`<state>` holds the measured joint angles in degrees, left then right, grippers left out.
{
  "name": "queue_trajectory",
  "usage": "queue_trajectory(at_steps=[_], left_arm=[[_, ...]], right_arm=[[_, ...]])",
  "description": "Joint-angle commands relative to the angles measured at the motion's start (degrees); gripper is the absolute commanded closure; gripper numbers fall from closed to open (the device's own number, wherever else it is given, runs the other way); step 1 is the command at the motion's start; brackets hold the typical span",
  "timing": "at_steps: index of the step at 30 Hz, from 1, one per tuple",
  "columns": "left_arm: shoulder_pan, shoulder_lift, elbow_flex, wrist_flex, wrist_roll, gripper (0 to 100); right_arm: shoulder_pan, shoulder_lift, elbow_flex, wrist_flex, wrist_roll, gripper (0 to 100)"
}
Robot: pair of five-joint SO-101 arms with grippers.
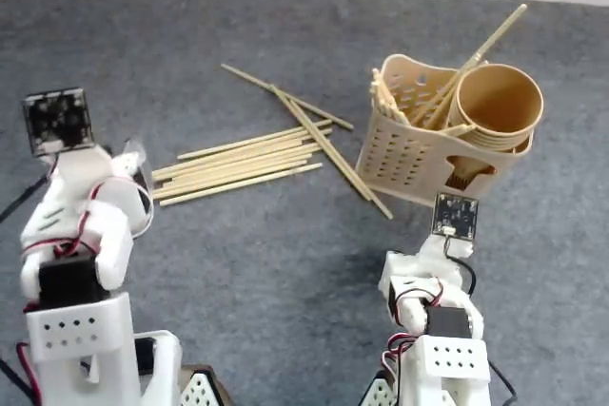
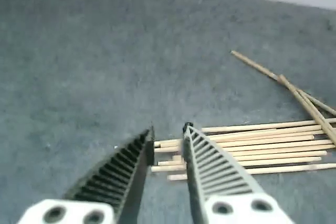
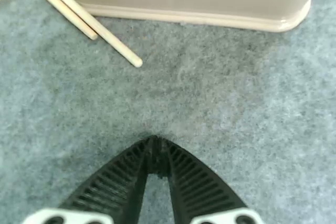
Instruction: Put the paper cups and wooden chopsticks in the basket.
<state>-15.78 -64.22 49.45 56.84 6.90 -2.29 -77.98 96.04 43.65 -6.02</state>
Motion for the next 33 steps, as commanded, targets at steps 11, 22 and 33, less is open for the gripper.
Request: queue_trajectory(at_steps=[11, 22, 33], left_arm=[[-7.6, -19.4, 22.2, -3.3, -5.2, 99], [-13.3, -41.7, 39.3, -3.3, -5.2, 99], [-14.5, -39.9, 39.4, -3.3, -5.3, 99]], right_arm=[[-0.7, -0.7, 5.4, -1.1, -0.4, 99.2], [3.4, -0.7, -2.6, -0.9, 4.0, 99.2], [4.9, -0.7, -16.0, 6.6, 22.2, 99.2]])
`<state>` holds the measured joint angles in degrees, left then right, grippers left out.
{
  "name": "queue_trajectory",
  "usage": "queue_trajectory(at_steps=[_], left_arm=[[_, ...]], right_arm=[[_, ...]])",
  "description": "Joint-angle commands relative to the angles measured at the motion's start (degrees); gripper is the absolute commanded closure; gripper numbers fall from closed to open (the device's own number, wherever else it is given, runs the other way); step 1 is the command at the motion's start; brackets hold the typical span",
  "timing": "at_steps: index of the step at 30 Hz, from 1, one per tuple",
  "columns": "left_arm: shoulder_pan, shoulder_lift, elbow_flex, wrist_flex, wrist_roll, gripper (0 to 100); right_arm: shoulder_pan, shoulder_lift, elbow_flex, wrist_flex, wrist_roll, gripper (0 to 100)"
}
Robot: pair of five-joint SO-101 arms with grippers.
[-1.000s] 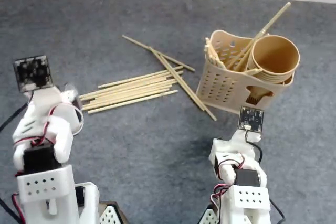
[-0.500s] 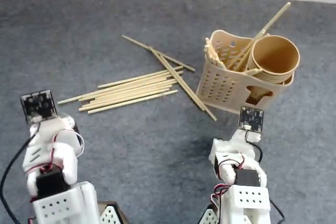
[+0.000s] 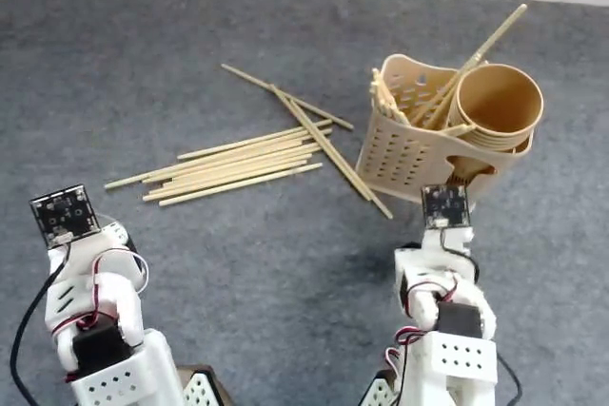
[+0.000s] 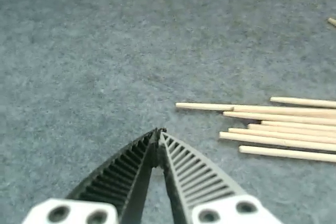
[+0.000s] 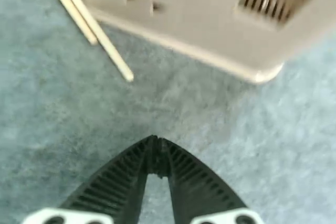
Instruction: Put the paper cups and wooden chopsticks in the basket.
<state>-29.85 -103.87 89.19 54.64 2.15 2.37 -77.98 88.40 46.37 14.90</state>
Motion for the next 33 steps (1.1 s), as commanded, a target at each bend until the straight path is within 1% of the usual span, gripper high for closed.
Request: queue_trajectory(at_steps=[1, 4, 8, 11, 13, 16, 21, 24, 27, 33], left_arm=[[-0.5, -0.2, -0.3, -1.1, -0.5, 99], [-0.6, -0.2, -0.2, -1.1, -0.6, 99], [-0.6, -0.2, -0.1, -1.1, -0.6, 99], [-0.6, -0.2, 0.0, -1.1, -0.6, 99], [-0.6, -0.2, 0.0, -1.1, -1.5, 99], [-0.5, -0.2, 0.1, -1.1, -4.1, 99], [-0.5, -0.2, 0.2, -1.1, -4.4, 99], [-0.5, -0.2, 0.2, -1.1, -4.4, 99], [-0.5, -0.2, 0.3, -1.1, -4.4, 99], [-0.5, -0.2, 0.3, -1.1, -4.5, 99]], right_arm=[[-0.4, -0.6, -11.1, 6.1, 1.2, 99.2], [-3.4, -0.3, -19.6, 12.4, 1.3, 99.2], [-9.2, 0.0, -31.3, 19.2, 1.3, 99.1], [-13.6, 0.6, -37.9, 21.8, 1.3, 98.9], [-16.5, 3.7, -41.7, 22.6, 1.3, 98.9], [-21.4, 11.8, -47.2, 24.2, 3.7, 98.9], [-29.6, 26.9, -55.9, 24.0, 4.8, 98.8], [-33.0, 36.4, -61.1, 24.0, 4.9, 98.8], [-34.5, 46.3, -66.9, 24.0, 4.9, 97.7], [-34.6, 63.0, -78.3, 24.0, 4.5, 89.2]])
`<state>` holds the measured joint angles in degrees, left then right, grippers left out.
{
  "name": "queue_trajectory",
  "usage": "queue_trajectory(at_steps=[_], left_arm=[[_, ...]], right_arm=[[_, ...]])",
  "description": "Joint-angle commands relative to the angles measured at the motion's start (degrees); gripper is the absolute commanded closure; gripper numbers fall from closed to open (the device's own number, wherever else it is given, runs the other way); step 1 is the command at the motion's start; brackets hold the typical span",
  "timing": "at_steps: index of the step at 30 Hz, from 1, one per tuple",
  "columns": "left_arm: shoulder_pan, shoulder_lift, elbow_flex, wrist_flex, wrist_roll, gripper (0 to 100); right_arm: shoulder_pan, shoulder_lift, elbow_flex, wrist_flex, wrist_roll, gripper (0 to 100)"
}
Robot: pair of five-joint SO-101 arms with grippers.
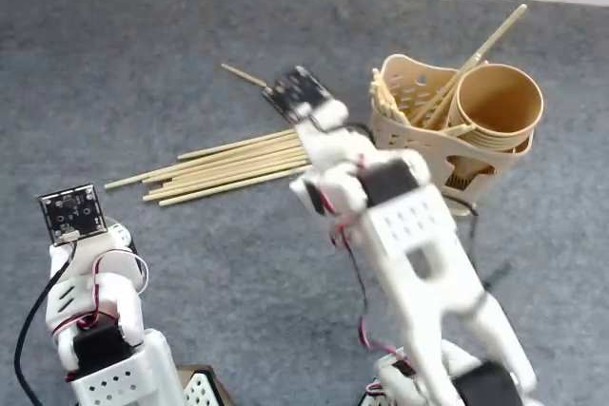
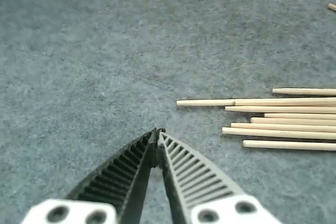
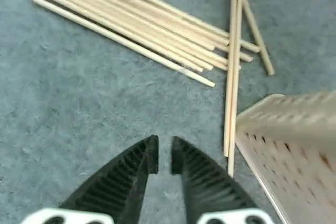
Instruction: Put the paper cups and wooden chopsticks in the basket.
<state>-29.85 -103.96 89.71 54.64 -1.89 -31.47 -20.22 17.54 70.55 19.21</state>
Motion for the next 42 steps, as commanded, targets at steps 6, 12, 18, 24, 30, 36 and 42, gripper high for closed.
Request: queue_trajectory(at_steps=[6, 12, 18, 24, 30, 36, 42], left_arm=[[-0.5, -0.1, -0.1, -1.1, -0.4, 99], [-0.3, -0.1, 0.2, -1.1, -0.4, 99], [-0.3, -0.1, 0.3, -1.1, -0.4, 99], [-0.2, -0.1, 0.3, -1.1, -0.4, 99], [-0.2, -0.1, 0.3, -1.1, -0.4, 99], [-0.2, -0.1, 0.3, -1.1, -0.4, 99], [-0.4, -0.1, 0.3, -1.1, -0.4, 99]], right_arm=[[-0.6, 19.6, -17.6, -0.1, 0.4, 83.9], [0.7, 33.7, -29.0, -0.1, 0.5, 80.2], [3.4, 47.0, -42.9, 0.4, 0.6, 80.3], [3.3, 49.5, -50.1, 6.4, 0.6, 80.3], [5.4, 49.6, -50.2, 6.6, 1.0, 80.3], [5.6, 49.6, -49.1, 9.8, 7.2, 80.3], [5.6, 49.4, -48.2, 13.7, 8.5, 80.3]])
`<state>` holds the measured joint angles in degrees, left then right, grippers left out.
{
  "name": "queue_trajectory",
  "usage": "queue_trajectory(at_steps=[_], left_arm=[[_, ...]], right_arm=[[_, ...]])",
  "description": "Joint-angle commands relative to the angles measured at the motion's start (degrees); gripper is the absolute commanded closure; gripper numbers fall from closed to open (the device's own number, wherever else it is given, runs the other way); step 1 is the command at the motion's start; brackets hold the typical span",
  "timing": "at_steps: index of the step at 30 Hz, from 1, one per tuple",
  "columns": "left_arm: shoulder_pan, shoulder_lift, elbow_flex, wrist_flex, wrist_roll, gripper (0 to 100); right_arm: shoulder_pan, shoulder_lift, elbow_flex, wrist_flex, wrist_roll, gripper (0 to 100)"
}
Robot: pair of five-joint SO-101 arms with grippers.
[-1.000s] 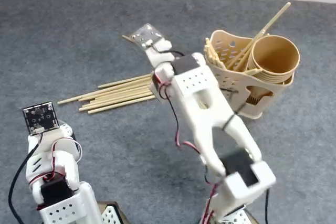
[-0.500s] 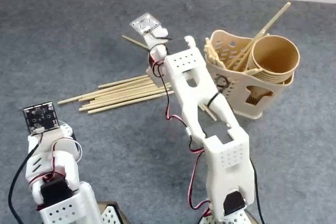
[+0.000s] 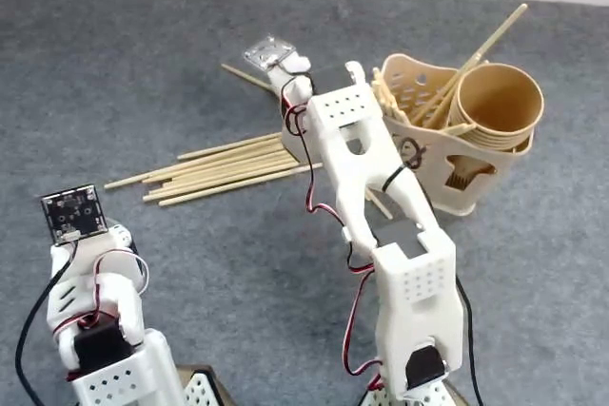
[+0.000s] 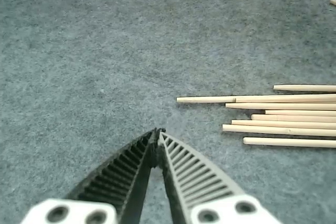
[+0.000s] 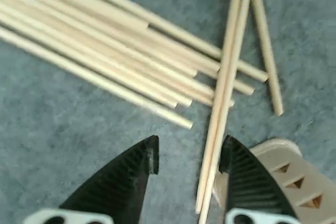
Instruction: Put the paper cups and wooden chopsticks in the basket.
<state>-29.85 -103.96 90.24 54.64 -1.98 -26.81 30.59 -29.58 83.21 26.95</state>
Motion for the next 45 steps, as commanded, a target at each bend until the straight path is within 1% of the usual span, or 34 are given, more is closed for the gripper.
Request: queue_trajectory(at_steps=[1, 10, 13, 21, 28, 32, 36, 42, 45], left_arm=[[-0.4, -0.1, -0.2, -0.9, -0.4, 99], [-0.5, -0.1, -0.2, -0.8, -0.4, 99], [-0.5, -0.1, -0.2, -0.8, -0.4, 99], [-0.5, -0.1, -0.1, -0.8, -0.4, 99], [-0.5, -0.1, -0.1, -0.8, -0.4, 99], [-0.3, -0.1, -0.1, -0.8, -0.4, 99], [-0.3, -0.1, 0.0, -0.8, -0.4, 99], [-0.2, -0.1, 0.0, -0.8, -0.4, 99], [-0.2, -0.1, 0.0, -0.8, -0.4, 99]], right_arm=[[1.1, -1.5, -0.8, 1.1, 0.8, 80.3], [2.9, -1.1, 1.6, 0.4, 0.8, 80.3], [4.4, -1.0, 3.1, -3.6, 0.9, 80.3], [5.8, -1.0, 16.5, -20.0, 0.9, 80.3], [8.0, -1.0, 19.7, -26.9, 0.9, 80.3], [8.4, -0.1, 19.8, -26.9, 0.8, 80.3], [8.1, 4.9, 19.3, -24.5, 0.8, 81.3], [5.1, 6.5, 14.4, -20.4, 0.8, 95.3], [3.5, 6.5, 12.5, -14.9, 0.6, 97.9]])
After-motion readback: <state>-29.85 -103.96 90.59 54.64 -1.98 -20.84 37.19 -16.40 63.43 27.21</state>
